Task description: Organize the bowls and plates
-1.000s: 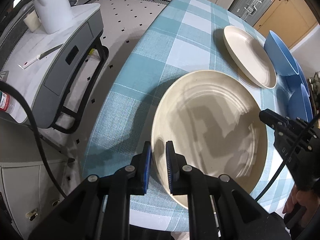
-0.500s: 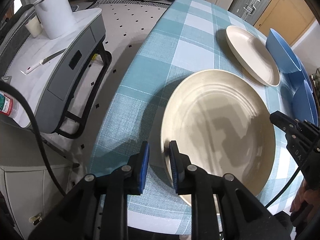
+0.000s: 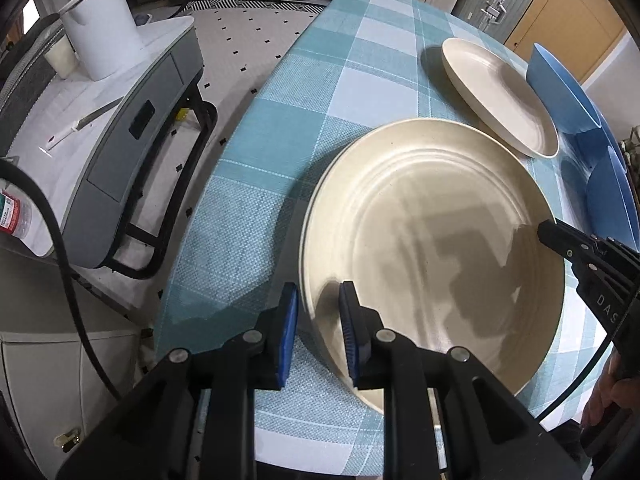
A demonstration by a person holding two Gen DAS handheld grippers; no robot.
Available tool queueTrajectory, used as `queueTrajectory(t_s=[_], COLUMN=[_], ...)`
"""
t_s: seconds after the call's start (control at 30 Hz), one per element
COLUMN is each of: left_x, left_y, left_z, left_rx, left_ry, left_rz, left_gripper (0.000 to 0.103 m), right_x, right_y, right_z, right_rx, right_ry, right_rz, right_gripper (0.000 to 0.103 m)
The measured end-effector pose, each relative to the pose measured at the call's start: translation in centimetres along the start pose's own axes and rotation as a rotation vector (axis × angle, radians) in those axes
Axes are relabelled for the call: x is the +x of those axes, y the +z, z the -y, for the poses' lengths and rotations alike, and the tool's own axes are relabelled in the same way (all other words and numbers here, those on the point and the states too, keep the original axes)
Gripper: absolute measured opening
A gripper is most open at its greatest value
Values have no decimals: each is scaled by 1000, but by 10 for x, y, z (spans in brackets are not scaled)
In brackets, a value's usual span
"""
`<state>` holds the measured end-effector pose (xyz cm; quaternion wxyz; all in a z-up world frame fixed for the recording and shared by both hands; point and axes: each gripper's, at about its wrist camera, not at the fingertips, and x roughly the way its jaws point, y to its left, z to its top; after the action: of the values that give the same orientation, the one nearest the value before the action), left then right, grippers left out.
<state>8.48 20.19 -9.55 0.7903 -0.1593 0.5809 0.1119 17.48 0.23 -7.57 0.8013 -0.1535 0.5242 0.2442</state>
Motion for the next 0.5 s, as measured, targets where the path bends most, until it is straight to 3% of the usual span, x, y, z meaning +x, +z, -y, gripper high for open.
queueTrajectory(t_s=[0.33, 0.37, 0.47, 0.5], left_x=[-12, -15, -28, -33], left_y=[1, 1, -2, -3], left_z=[-6, -7, -6, -4], left_rx=[-26, -30, -37, -36], left_ry=[-22, -33, -39, -39], left_rz=[17, 26, 61, 78], left_gripper=[21, 24, 44, 44], right_x=[-3, -5, -17, -22], right_y=[-2, -3, -4, -5], right_z=[2, 2, 4, 6], right_rx=[8, 5, 10, 16], right_ry=[5, 5, 25, 29], right_rz=[16, 23, 65, 82], right_gripper=[6, 6, 6, 6])
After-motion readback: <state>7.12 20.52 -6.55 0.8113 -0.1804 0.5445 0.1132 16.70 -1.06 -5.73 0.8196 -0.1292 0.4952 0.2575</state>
